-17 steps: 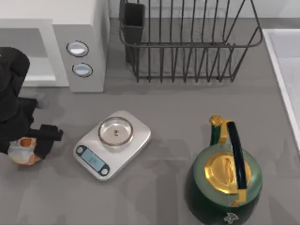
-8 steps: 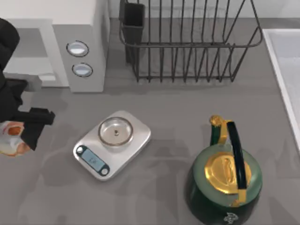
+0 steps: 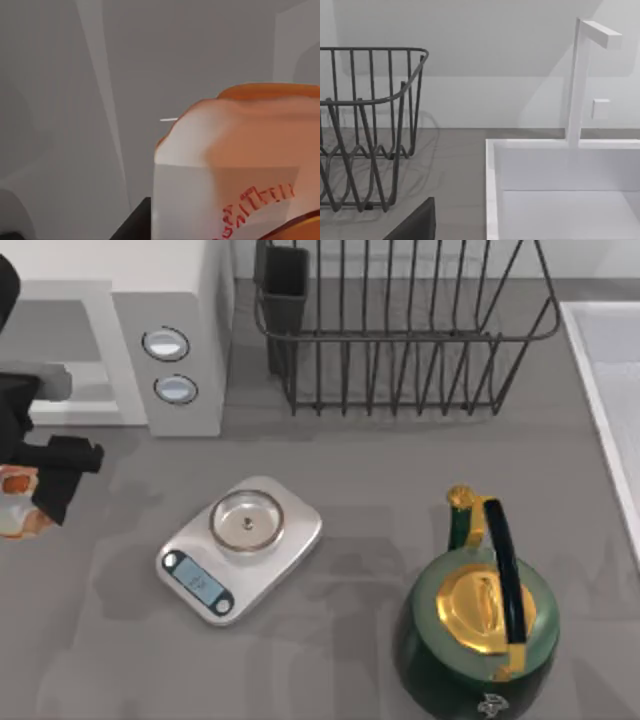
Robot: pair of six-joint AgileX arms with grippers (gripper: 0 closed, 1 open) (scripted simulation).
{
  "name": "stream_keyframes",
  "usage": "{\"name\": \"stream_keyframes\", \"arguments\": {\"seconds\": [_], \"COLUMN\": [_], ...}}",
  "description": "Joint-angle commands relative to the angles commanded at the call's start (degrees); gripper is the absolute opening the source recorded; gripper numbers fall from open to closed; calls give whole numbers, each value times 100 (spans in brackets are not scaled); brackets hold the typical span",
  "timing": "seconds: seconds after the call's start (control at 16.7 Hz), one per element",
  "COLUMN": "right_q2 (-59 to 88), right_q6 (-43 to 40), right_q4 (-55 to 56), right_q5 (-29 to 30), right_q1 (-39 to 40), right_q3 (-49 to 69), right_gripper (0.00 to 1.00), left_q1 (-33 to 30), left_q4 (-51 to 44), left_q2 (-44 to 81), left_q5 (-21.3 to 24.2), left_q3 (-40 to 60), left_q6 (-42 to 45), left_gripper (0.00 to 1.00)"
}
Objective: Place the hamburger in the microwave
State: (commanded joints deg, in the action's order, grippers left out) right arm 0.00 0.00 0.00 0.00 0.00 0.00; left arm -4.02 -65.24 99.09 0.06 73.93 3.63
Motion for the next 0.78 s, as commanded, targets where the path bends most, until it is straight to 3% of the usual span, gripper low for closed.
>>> {"name": "stream_keyframes", "arguments": {"seconds": [0.36,0.78], "right_q2": [0,0], "right_q6": [0,0], "right_q4": [0,0], "right_q5": [0,0], "right_q1": [0,0], "right_q3": [0,0], "right_gripper": [100,100], "left_q1": [76,511], "left_q4": [756,3761], "left_q2": [299,1005], "left_q5": [76,307], "left_q3": [-81,-546], "left_q6": [70,134], "left_gripper": [0,0]}}
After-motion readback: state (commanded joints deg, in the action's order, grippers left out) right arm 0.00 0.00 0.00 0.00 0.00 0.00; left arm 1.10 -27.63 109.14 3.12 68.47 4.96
